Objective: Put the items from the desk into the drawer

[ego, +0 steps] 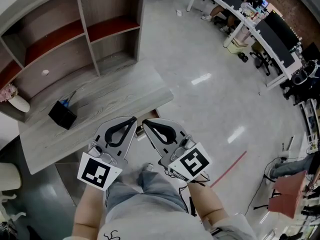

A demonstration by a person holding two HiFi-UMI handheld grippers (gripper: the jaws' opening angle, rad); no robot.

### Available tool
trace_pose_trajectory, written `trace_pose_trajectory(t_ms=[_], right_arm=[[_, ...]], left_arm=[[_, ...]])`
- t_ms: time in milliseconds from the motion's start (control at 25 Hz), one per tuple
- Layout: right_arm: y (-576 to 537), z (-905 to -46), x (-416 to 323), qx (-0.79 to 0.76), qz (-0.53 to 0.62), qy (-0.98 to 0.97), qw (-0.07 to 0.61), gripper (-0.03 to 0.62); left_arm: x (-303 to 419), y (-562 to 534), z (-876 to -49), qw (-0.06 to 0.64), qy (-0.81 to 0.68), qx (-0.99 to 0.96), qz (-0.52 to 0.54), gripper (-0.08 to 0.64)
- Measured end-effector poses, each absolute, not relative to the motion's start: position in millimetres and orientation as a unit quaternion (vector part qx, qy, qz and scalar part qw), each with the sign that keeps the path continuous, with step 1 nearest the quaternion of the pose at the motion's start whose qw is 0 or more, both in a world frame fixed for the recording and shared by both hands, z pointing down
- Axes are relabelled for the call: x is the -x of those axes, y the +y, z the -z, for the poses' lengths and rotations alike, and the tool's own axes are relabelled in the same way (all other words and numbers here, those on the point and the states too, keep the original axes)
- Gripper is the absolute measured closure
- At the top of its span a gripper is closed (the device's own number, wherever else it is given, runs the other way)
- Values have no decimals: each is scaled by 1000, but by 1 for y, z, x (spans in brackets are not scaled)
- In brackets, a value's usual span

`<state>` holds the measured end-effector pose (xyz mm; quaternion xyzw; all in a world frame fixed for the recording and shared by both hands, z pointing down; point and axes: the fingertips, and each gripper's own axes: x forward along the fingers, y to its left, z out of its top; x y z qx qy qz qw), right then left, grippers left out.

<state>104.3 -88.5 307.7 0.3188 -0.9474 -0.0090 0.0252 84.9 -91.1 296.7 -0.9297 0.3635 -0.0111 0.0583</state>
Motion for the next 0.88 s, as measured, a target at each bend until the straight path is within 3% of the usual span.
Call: trace_pose_trajectory(t_ms=[880], right_arm=[[-81,-289,-103,-318,16,-948,-4,585]], left_arm=[[-89,-82,-293,56,362,931,8,555]])
